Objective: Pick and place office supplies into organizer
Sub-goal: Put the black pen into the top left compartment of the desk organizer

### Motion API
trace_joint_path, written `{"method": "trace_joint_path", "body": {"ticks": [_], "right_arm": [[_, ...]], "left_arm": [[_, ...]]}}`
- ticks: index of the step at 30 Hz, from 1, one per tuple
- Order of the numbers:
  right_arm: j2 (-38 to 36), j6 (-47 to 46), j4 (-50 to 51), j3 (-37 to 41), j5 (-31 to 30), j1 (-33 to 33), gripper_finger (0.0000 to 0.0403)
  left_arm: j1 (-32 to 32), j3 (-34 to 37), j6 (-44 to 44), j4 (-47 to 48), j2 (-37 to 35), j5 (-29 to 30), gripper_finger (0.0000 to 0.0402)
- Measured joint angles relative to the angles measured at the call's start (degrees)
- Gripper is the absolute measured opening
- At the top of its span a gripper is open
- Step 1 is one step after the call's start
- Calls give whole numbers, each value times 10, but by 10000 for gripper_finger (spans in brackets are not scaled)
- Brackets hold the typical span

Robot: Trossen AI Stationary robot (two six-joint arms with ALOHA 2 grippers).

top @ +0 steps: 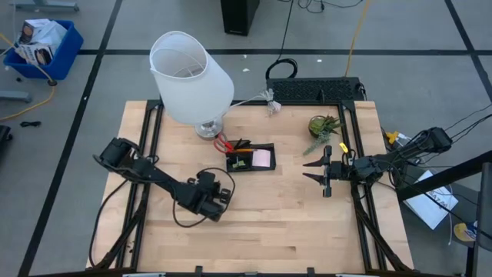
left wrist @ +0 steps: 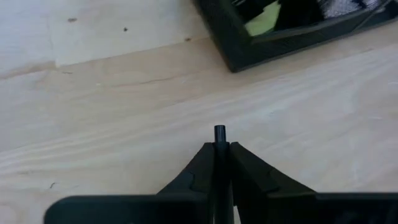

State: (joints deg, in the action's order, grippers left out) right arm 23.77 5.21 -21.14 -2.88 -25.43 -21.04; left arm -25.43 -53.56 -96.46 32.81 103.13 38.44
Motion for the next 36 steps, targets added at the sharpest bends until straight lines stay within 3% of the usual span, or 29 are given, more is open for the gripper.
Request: {"method": "trace_joint_path", "body": {"ticks": [5, 10, 19, 27, 36], "right_arm": [[0, 0, 0, 0, 0, 0, 137], [0, 0, 0, 0, 0, 0, 137], [0, 0, 0, 0, 0, 0, 137], [0, 0, 0, 0, 0, 0, 137], [0, 0, 0, 0, 0, 0, 137]], "left_arm": [[-8, -1, 0, -1, -4, 8, 49], [-15, -1, 5, -18, -4, 21, 32], [-18, -1, 78, -85, -50, 111, 43], [4, -2, 300, -208, -111, 237, 27], [110, -1, 608, -374, -118, 206, 48]]}}
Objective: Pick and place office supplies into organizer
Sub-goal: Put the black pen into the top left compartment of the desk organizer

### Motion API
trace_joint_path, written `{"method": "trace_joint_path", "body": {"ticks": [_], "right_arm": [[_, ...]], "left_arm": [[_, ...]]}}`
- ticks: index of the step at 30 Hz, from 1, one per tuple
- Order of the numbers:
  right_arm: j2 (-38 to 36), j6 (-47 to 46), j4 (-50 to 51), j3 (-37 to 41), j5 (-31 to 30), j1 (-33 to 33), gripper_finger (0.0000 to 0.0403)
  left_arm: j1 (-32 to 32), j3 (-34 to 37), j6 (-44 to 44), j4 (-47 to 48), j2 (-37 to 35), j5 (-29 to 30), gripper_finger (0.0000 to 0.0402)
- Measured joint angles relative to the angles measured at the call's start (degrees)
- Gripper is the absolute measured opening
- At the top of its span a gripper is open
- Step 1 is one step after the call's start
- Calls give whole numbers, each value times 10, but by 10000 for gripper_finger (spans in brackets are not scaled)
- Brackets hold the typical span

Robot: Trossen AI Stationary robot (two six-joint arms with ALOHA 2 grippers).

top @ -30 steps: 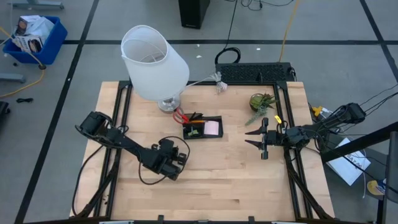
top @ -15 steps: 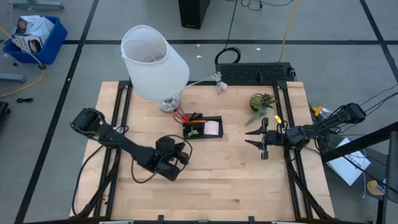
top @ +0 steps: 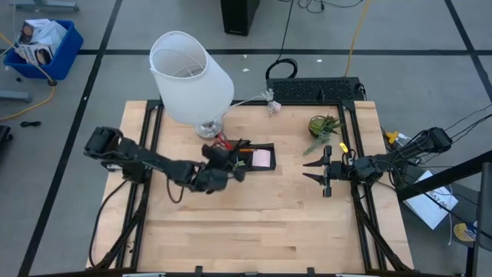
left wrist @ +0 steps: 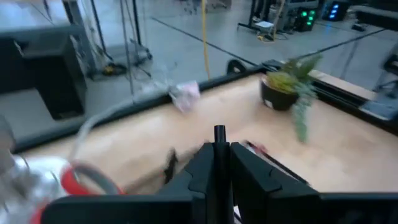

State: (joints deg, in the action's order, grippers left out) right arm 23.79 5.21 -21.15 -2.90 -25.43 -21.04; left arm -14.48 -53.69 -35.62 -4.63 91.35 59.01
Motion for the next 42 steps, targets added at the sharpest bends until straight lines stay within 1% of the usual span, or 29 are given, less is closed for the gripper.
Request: {"method": "trace_joint_path", "body": {"ticks": [5, 8, 10, 13, 17, 21, 23, 26, 29, 33, 42], "right_arm": [[0, 0, 0, 0, 0, 0, 137], [0, 0, 0, 0, 0, 0, 137], [0, 0, 0, 0, 0, 0, 137], [0, 0, 0, 0, 0, 0, 137], [0, 0, 0, 0, 0, 0, 137], [0, 0, 0, 0, 0, 0, 137], [0, 0, 0, 0, 0, 0, 137], [0, 0, 0, 0, 0, 0, 137], [0, 0, 0, 0, 0, 0, 137], [0, 0, 0, 0, 0, 0, 137], [0, 0, 0, 0, 0, 0, 137]], "left_arm": [[44, 0, 126, -89, 0, 5, 23], [69, 0, 192, -134, 0, -7, 22], [88, 0, 227, -165, 0, -11, 29], [116, 0, 259, -198, 0, -47, 49], [146, 0, 269, -209, 1, -98, 57], [174, 0, 271, -224, 5, -165, 36], [182, 0, 277, -224, 5, -185, 26], [187, 0, 283, -204, 5, -189, 27], [192, 0, 268, -190, 5, -206, 48], [192, 0, 280, -190, 20, -237, 71], [190, 0, 263, -194, 71, -244, 75]]}}
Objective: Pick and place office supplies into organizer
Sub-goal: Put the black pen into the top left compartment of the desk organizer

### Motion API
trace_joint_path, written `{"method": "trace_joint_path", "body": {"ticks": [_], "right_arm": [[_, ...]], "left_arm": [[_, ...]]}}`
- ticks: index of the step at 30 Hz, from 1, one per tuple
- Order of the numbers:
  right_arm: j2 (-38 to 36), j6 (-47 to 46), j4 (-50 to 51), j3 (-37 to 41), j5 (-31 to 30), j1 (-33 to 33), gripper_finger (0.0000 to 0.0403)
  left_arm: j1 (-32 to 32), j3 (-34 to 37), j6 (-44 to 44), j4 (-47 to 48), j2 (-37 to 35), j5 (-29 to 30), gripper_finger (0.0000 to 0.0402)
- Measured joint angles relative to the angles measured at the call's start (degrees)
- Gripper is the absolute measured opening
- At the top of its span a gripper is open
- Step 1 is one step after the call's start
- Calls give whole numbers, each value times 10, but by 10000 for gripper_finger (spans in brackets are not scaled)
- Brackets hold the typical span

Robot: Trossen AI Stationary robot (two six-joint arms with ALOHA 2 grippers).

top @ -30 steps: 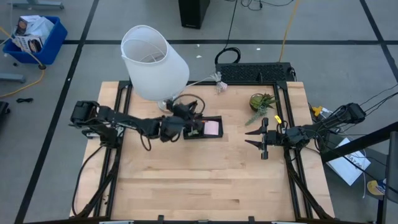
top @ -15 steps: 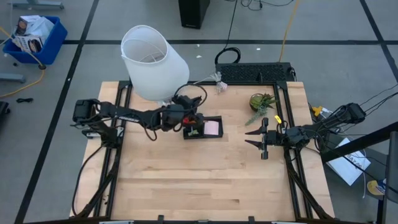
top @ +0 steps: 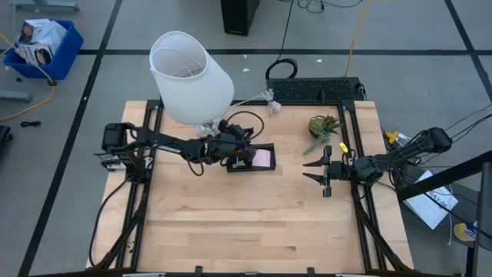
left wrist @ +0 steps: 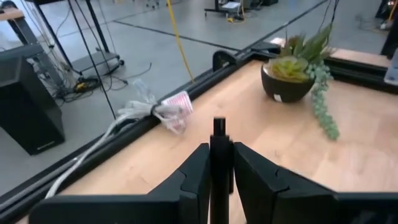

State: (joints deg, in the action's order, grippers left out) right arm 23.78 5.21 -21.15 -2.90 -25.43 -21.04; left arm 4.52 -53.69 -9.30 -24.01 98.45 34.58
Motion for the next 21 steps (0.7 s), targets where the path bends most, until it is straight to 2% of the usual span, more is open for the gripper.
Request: {"method": "trace_joint_path", "body": {"ticks": [8, 12, 21], "right_arm": [[0, 0, 0, 0, 0, 0, 137], [0, 0, 0, 0, 0, 0, 137], [0, 0, 0, 0, 0, 0, 137]], "left_arm": [[-33, 0, -2, 10, 0, -1, 76], [-44, 0, -25, 55, 0, 4, 76], [-54, 0, -90, 97, -1, 58, 76]]}}
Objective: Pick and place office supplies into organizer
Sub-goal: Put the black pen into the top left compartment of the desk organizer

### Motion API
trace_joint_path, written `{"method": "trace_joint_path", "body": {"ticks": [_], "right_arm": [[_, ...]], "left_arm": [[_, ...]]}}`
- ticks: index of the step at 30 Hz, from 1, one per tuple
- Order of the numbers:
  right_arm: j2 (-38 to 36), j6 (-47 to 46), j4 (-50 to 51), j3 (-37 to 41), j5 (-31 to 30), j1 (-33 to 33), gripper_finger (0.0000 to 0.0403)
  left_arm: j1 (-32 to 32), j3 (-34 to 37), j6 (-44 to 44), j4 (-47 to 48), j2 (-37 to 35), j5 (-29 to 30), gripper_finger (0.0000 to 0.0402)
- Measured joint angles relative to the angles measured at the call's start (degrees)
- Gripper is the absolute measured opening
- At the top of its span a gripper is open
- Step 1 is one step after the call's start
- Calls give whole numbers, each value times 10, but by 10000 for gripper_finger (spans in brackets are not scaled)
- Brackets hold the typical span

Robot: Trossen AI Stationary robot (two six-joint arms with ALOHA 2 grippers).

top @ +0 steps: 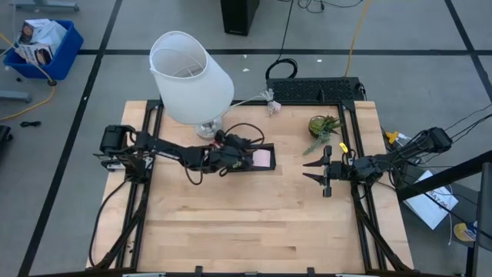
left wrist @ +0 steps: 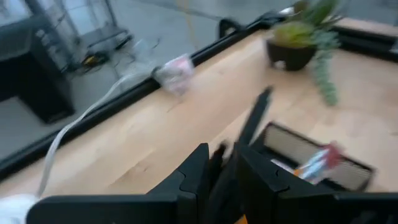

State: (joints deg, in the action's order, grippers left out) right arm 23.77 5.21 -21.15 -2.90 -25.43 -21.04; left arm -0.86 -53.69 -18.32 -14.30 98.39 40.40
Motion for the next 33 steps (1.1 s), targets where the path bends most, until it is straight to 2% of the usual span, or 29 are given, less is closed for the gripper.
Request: {"method": "trace_joint_path", "body": {"ticks": [4, 13, 20, 26, 29, 33], "right_arm": [[0, 0, 0, 0, 0, 0, 137], [0, 0, 0, 0, 0, 0, 137], [0, 0, 0, 0, 0, 0, 137], [0, 1, 0, 0, 0, 0, 137], [0, 36, 0, 0, 0, 0, 137], [0, 55, 0, 0, 0, 0, 137]], "left_arm": [[-3, 0, -21, 11, 0, 12, 76], [-62, 0, 64, -86, 0, 63, 76], [-126, 0, 45, -84, -27, 52, 76], [-199, 0, 18, -87, -38, -10, 76], [-226, 5, 39, -90, -37, -83, 76], [-239, 43, 61, -148, -36, -176, 76]]}}
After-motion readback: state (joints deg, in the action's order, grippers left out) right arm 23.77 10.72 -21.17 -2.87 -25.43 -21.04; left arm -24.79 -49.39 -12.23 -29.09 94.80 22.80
